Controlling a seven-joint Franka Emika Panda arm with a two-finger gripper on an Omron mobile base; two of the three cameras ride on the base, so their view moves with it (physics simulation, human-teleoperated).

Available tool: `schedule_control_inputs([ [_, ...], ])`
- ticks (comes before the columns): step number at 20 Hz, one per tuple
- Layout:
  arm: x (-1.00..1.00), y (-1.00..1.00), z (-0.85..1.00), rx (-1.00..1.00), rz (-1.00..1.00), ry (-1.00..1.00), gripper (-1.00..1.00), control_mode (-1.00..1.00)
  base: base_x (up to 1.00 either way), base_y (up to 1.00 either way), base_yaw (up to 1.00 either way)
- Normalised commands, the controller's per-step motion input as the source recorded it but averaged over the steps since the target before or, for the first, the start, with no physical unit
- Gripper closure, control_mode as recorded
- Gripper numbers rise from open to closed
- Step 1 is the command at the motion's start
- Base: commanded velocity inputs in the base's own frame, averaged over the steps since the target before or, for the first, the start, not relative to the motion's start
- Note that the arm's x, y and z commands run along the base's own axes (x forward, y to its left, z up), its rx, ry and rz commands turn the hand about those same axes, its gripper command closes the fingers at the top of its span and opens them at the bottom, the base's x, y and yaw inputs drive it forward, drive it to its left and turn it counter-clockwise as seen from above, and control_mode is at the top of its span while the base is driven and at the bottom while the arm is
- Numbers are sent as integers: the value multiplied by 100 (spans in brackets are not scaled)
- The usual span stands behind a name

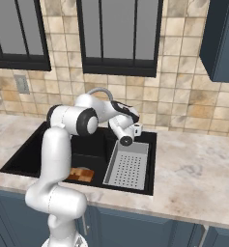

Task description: Turn on the sink faucet with hot water and rinse the cutting board for ten seconds, then turn off the faucet. Push the cutting board to reach the water if necessary.

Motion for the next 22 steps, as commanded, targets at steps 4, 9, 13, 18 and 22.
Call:
schedule_control_inputs([
  [4, 0, -12, 0, 0, 0, 0, -100, -100, 0, 0, 0],
  [9, 0, -18, 0, 0, 0, 0, -100, -100, 0, 0, 0],
  [13, 0, -22, 0, 0, 0, 0, -100, -100, 0, 0, 0],
  [18, 0, -20, 0, 0, 0, 0, -100, -100, 0, 0, 0],
  [22, 0, -19, 0, 0, 0, 0, -100, -100, 0, 0, 0],
])
